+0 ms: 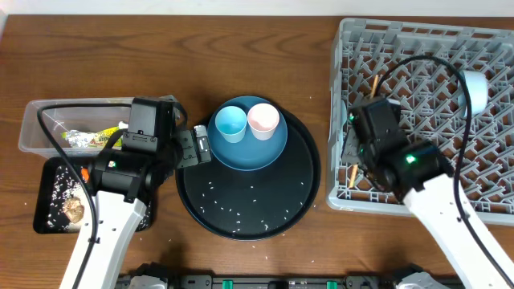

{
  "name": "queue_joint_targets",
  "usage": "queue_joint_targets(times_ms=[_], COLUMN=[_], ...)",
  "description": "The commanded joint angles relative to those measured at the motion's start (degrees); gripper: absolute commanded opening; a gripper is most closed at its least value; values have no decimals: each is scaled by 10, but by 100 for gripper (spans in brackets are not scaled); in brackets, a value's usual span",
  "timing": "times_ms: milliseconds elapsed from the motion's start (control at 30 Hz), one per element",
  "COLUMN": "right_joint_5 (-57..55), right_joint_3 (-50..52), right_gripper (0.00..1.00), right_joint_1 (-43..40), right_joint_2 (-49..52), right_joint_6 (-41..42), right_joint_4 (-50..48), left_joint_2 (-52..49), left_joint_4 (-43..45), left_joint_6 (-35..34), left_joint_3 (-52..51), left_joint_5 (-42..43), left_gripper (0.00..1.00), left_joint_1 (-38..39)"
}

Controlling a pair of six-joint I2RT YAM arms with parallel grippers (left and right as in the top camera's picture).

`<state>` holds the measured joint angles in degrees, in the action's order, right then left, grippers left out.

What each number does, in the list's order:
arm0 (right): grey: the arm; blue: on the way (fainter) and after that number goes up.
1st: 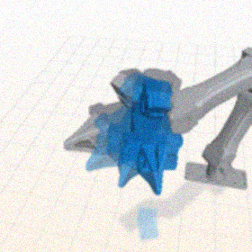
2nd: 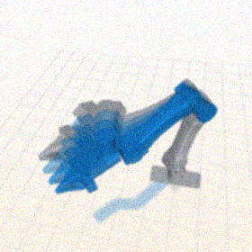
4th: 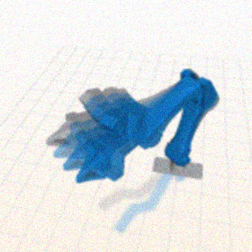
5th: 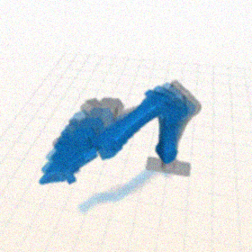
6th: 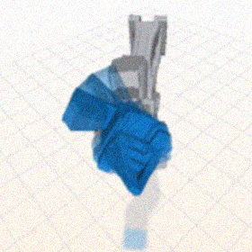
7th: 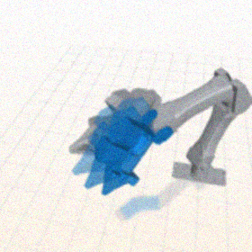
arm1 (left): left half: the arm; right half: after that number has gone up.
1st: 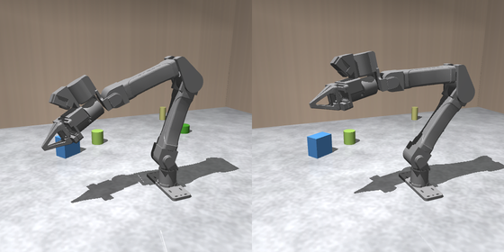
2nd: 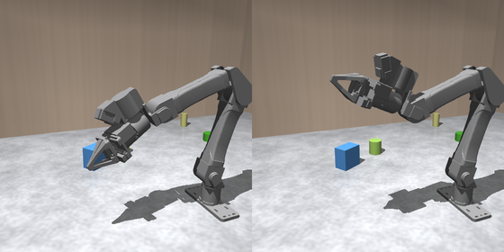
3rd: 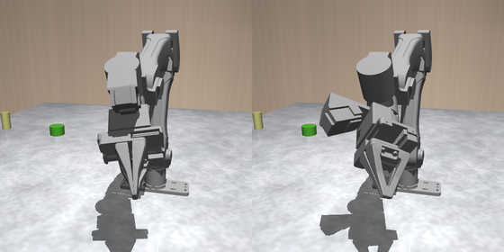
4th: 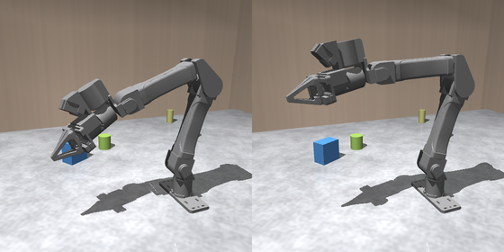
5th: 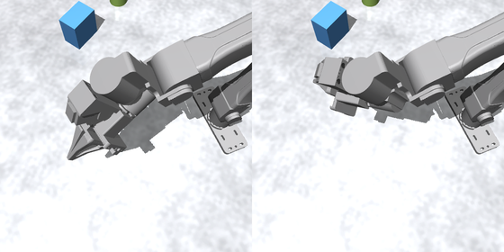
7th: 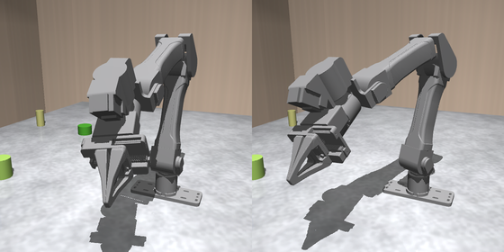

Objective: Sort waste into correct bins and load items into the dishwasher rack
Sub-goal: 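Carry the chopstick right and place it in the rack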

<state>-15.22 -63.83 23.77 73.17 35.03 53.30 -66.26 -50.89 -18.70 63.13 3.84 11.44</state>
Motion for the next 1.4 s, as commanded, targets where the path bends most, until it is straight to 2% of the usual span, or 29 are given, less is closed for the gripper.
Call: queue_joint_targets(times_ms=[0,200,667,700,733,800,900,1200,1367], right_joint_5=[-8,-8,-9,-9,-9,-8,-4,78,155], right_joint_3=[-1,-1,-1,-1,-1,-2,-10,-39,-39], right_gripper=[1,1,1,10,23,37,50,49,50], right_joint_1=[-23,-30,-43,-43,-43,-43,-44,-43,-42], right_joint_2=[25,73,179,180,181,176,163,42,-30], right_joint_6=[-51,-93,-94,-94,-94,-94,-94,-105,-105], right_joint_4=[-16,-61,-122,-125,-130,-141,-141,-81,-3], left_joint_2=[0,0,0,0,0,0,0,0,0], left_joint_4=[0,0,0,0,0,0,0,0,0], left_joint_6=[-5,-5,-5,-5,-5,-5,-5,-5,-5], left_joint_3=[5,5,5,5,5,5,5,5,5], left_joint_5=[-9,-9,-9,-9,-9,-9,-9,-9,-9], left_gripper=[98,98,98,98,98,98,98,98,98], left_joint_1=[-2,-2,-2,-2,-2,-2,-2,-2,-2])
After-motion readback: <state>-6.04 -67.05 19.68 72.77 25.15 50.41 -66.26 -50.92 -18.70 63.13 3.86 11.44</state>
